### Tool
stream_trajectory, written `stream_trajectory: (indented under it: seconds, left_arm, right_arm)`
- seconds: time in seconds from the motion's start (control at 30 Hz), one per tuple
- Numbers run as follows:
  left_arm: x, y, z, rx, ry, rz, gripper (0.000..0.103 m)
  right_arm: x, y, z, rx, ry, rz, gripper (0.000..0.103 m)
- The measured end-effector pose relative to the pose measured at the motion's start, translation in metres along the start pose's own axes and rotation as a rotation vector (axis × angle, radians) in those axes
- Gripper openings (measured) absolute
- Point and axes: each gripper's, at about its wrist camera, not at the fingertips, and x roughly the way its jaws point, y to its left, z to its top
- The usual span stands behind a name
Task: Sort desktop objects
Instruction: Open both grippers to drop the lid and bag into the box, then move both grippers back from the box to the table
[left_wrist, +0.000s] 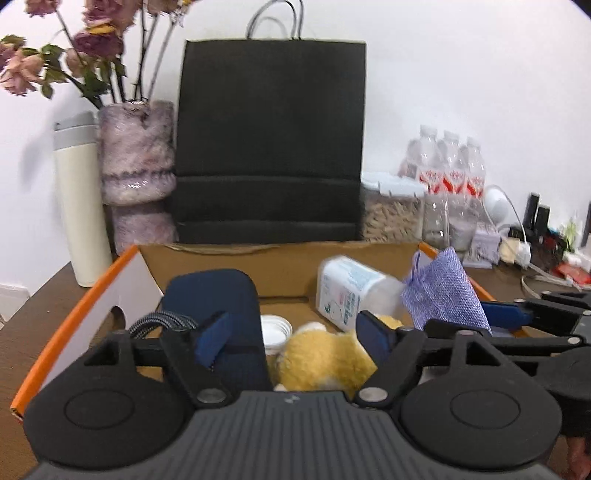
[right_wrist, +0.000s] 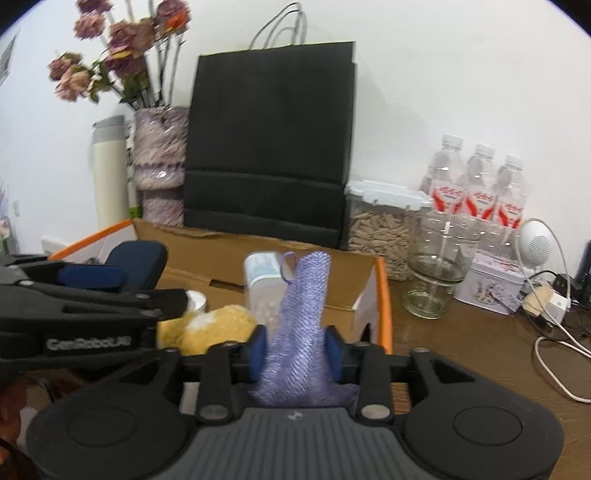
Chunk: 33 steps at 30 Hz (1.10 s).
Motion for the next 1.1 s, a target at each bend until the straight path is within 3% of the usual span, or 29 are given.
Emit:
stream_trajectory:
  seconds: [0.07, 0.13, 0.17, 0.2, 0.27, 0.43, 0.73, 1.1]
  left_arm:
    - [-0.005, 0.003, 0.001, -0.018, -0.032, 0.02, 0.092]
    - [-0.011, 0.007, 0.003, -0.035, -0.068, 0.048, 0.103]
    - [-0.014, 0.01, 0.004, -0.049, -0.091, 0.05, 0.103]
    - [-0.018, 0.013, 0.005, -0.06, -0.11, 0.047, 0.103]
    - [-0.021, 0.014, 0.007, -0.066, -0.128, 0.055, 0.103]
    - [-0.022, 0.015, 0.005, -0.046, -0.127, 0.073, 0.103]
    - [-0.028, 0.018, 0.004, -0.04, -0.136, 0.076, 0.103]
    - [-0.066, 0.035, -0.006, -0.064, -0.167, 0.111, 0.103]
  right_arm:
    - [-0.002, -0.004, 0.002, 0.022, -0.009, -0.017, 0.056]
    - [-0.006, -0.008, 0.005, 0.046, -0.025, -0.014, 0.061]
    - [-0.008, -0.01, 0.005, 0.057, -0.03, -0.007, 0.067]
    - [-0.01, -0.011, 0.006, 0.064, -0.034, 0.005, 0.087]
    - [-0.015, -0.011, 0.006, 0.073, -0.048, 0.047, 0.1]
    - [-0.025, 0.0, 0.005, 0.039, -0.073, 0.081, 0.103]
    - [-0.022, 0.001, 0.004, 0.048, -0.055, 0.06, 0.103]
    - [-0.052, 0.004, -0.007, 0.031, -0.098, 0.039, 0.103]
